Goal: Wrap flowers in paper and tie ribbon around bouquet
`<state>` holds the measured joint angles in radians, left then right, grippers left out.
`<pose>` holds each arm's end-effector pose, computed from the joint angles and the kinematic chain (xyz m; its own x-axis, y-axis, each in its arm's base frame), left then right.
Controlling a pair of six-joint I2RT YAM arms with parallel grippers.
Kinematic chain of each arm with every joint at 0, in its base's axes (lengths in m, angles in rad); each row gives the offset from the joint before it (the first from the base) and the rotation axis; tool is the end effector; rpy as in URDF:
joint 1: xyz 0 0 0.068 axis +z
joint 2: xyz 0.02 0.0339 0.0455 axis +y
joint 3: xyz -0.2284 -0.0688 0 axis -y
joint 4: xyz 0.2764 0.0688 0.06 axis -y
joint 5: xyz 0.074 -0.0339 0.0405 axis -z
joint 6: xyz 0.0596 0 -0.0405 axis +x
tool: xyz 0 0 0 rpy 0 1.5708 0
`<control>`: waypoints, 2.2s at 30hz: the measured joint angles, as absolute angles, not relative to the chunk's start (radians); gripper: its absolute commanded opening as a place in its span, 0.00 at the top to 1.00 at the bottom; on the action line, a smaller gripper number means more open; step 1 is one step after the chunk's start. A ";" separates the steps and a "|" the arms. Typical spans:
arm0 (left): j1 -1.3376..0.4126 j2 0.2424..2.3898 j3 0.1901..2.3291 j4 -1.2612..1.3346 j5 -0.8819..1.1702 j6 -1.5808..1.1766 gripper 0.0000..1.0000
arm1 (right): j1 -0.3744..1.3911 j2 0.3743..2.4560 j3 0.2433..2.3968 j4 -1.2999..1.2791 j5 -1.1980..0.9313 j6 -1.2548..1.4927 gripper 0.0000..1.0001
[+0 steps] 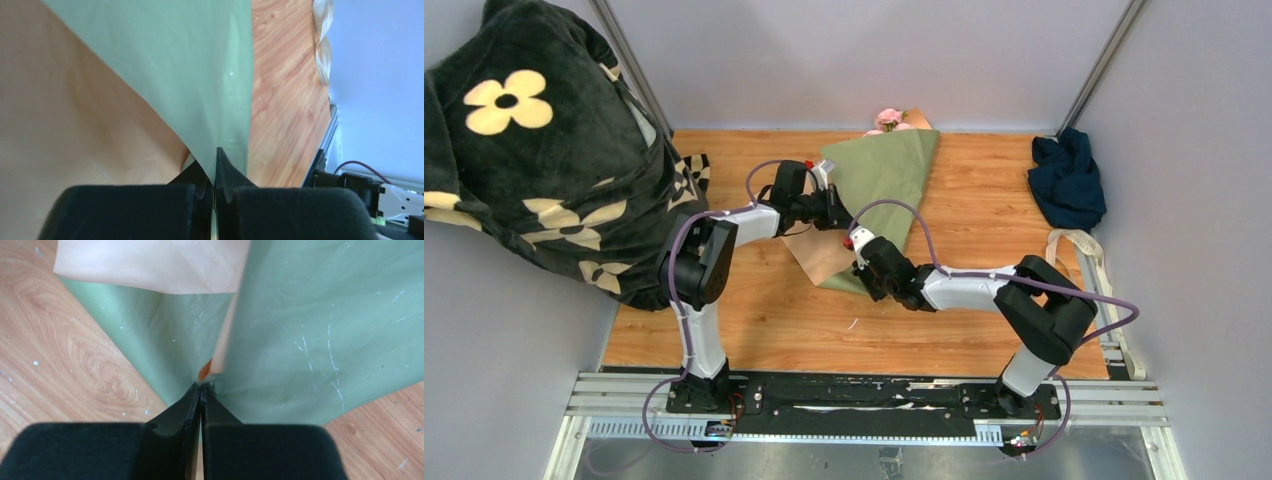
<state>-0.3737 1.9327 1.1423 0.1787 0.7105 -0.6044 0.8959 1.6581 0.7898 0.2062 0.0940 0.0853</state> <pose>0.3913 -0.1952 0.1045 -0.8797 -0.1178 -0.4608 0.3329 0.5394 -0.7734 0.2352 0.2850 0.0869 -0.4450 -0.4203 -0.7907 -0.6957 0.7183 0.0097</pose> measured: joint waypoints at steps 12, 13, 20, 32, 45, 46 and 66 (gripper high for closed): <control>-0.324 2.047 1.125 0.162 0.636 -0.563 1.00 | 0.863 1.411 0.854 -0.054 -0.204 -0.006 0.52; -0.322 2.051 1.124 0.165 0.645 -0.560 1.00 | 0.847 1.407 0.864 -0.050 -0.243 -0.001 0.59; -0.323 2.049 1.125 0.157 0.630 -0.530 1.00 | 0.719 1.640 1.000 0.060 -0.376 0.140 1.00; -0.332 2.043 1.145 0.092 0.632 -0.463 1.00 | 0.384 1.655 0.722 0.197 -0.508 0.424 1.00; -0.329 2.045 1.157 0.066 0.636 -0.430 1.00 | 0.347 1.669 1.019 0.067 -0.540 0.347 1.00; -0.329 2.047 1.161 0.062 0.639 -0.430 1.00 | 0.347 1.757 1.095 0.109 -0.578 0.347 1.00; -0.325 2.053 1.184 0.019 0.651 -0.370 1.00 | 0.125 1.929 1.324 -0.064 -0.443 0.305 1.00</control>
